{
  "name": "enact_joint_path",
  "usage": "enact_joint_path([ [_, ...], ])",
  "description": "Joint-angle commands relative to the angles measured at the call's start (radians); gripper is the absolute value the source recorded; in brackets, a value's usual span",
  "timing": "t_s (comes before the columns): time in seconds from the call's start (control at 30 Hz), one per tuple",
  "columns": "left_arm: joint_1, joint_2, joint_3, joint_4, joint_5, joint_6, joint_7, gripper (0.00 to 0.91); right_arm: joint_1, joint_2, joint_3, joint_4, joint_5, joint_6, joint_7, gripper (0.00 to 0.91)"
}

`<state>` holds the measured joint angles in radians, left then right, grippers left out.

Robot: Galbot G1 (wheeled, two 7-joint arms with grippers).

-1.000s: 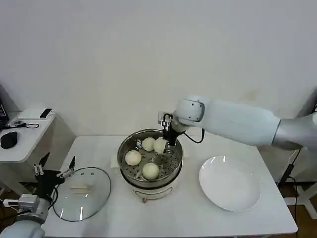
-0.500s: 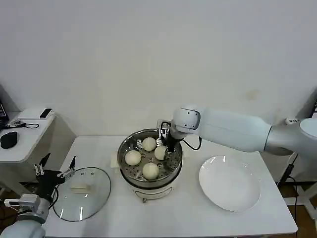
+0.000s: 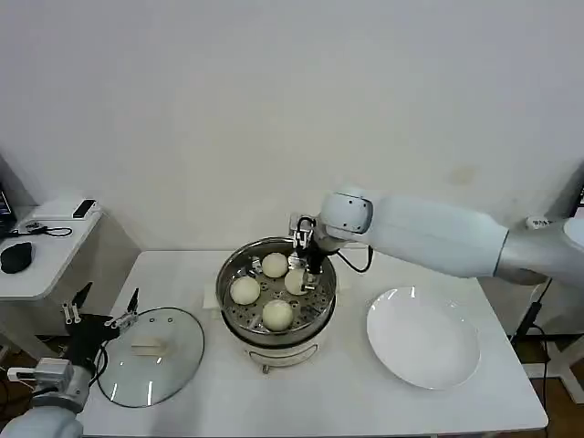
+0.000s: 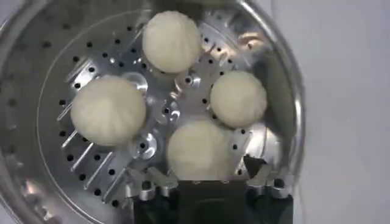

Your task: Take steamed baozi put them in steamer then cover it.

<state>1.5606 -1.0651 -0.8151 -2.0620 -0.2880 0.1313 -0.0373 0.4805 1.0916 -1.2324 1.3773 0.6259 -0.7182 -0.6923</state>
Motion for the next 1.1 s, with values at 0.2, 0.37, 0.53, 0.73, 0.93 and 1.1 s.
enact_joint_path([
  [0.2,0.001,-0.006,0.002,-0.008,0.000,-0.003,-0.002,0.907,-0.090,-0.231,0.180,0.284,0.089,0.042,0.373,0.907],
  [0.37,-0.001,-0.010,0.006,-0.009,0.001,-0.004,-0.001,0.907,-0.374,-0.316,0.416,0.388,0.107,0.247,0.682,0.907],
  [0.53,-0.008,-0.021,0.029,-0.017,0.015,-0.003,0.000,0.907,-0.779,-0.332,0.793,0.429,-0.080,0.403,0.741,0.907],
  [0.73,0.001,-0.034,0.039,-0.013,0.031,-0.012,0.000,0.907,-1.268,-0.211,1.297,0.483,-0.389,0.567,0.667,0.907],
  [0.93,0.012,-0.056,0.065,-0.001,0.076,-0.028,-0.003,0.907,-1.633,0.078,1.726,0.553,-0.531,0.672,0.557,0.907],
  [1.1,0.021,-0.066,0.077,0.012,0.222,-0.052,-0.009,0.907,-1.812,0.235,1.967,0.624,-0.556,0.745,0.475,0.907],
])
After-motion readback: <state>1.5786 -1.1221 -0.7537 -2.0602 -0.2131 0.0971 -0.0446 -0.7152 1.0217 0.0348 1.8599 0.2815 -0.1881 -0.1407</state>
